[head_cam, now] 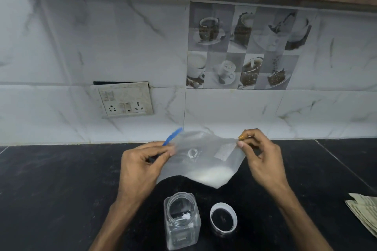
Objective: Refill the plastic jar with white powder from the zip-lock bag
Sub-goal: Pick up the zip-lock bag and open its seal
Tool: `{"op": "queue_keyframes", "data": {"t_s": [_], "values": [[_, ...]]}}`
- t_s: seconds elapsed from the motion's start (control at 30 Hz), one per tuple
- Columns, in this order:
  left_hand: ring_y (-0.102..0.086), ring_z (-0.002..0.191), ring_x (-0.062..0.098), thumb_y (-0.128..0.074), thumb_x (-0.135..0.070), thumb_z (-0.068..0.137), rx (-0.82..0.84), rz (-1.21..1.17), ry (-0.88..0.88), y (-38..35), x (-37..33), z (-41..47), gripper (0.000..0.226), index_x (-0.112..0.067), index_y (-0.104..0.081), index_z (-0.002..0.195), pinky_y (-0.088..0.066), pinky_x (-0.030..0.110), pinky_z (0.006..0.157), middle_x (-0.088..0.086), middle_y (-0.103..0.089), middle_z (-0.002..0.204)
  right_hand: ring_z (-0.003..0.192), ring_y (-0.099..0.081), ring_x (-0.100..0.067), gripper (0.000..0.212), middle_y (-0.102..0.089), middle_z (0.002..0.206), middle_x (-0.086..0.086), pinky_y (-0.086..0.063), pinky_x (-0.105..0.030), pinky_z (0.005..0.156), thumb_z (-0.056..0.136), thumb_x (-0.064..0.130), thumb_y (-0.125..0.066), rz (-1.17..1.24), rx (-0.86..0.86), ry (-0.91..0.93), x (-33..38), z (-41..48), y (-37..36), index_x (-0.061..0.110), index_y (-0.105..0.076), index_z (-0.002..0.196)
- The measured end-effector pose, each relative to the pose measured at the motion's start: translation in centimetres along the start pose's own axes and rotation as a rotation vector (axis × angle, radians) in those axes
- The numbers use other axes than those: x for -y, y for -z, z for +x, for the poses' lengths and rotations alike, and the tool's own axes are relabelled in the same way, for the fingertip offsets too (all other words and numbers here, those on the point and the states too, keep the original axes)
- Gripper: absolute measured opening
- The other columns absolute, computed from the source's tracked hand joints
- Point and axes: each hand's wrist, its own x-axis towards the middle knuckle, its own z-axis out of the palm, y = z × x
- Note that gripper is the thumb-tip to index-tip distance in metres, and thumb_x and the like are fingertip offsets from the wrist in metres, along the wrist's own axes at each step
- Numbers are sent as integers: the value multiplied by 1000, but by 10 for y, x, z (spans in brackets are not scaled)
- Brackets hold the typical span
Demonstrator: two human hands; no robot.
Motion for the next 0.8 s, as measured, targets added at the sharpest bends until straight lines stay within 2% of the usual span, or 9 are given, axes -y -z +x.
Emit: {"op": "queue_keyframes", "data": {"t_s": [0.1, 0.2, 0.27, 0.4, 0.5, 0.57, 0.67, 0.8], "values": [[-69, 88, -10, -80, -16, 69, 1, -8, 4, 1, -1, 0, 23, -22, -75, 91, -51, 3, 78, -24, -71, 85, 85, -65, -3, 33, -68, 88, 13, -45, -7, 72, 86, -14, -56, -97, 57, 79, -5, 0, 0, 15, -68, 79], [-69, 85, -10, -78, -22, 68, 9, -20, 1, 3, -1, 1, 22, -25, -75, 90, -51, 2, 76, -40, -67, 76, 89, -68, -2, 36, -73, 89, 15, -50, -9, 77, 89, -14, -56, -8, 66, 22, -7, 1, 3, 16, -75, 83], [-70, 84, -9, -77, -24, 67, 21, -16, -11, 2, -2, 0, 22, -26, -75, 89, -51, 3, 75, -44, -65, 79, 90, -69, -2, 38, -74, 89, 12, -51, -9, 77, 85, -17, -59, 69, 46, -26, -9, 1, 6, 16, -79, 82], [-70, 83, -8, -76, -26, 67, 15, -22, -19, 2, 0, 0, 22, -27, -75, 89, -52, 4, 75, -44, -66, 82, 88, -71, -7, 34, -74, 93, 6, -57, -18, 77, 72, -13, -77, 163, 65, -93, -9, -2, 8, 19, -76, 85], [-71, 82, -7, -76, -24, 67, 14, -40, -18, 0, 1, -1, 21, -26, -76, 88, -52, 5, 75, -41, -68, 84, 77, -71, -12, 43, -73, 83, -4, -57, -20, 72, 68, -10, -82, 262, -14, -201, -11, -2, 9, 20, -63, 91], [-70, 82, -8, -78, -18, 68, 15, -44, -23, -2, 1, -1, 21, -25, -76, 88, -51, 3, 76, -40, -69, 82, 71, -70, -15, 42, -72, 76, -6, -56, -18, 67, 67, -5, -84, 268, -53, -220, -10, -3, 7, 21, -60, 89], [-70, 82, -9, -78, -16, 68, 15, -61, -19, -3, 1, -2, 21, -24, -76, 87, -50, 2, 75, -40, -69, 82, 75, -69, -10, 32, -71, 79, 0, -56, -19, 68, 71, -3, -83, 314, -90, -230, -9, -8, -1, 17, -63, 86], [-69, 81, -10, -77, -18, 67, 17, -66, -27, -1, 1, -2, 22, -22, -75, 89, -50, 1, 75, -41, -68, 81, 80, -70, -6, 30, -72, 83, 3, -56, -18, 71, 74, -10, -77, 358, -96, -223, -8, -13, -7, 14, -62, 86]]}}
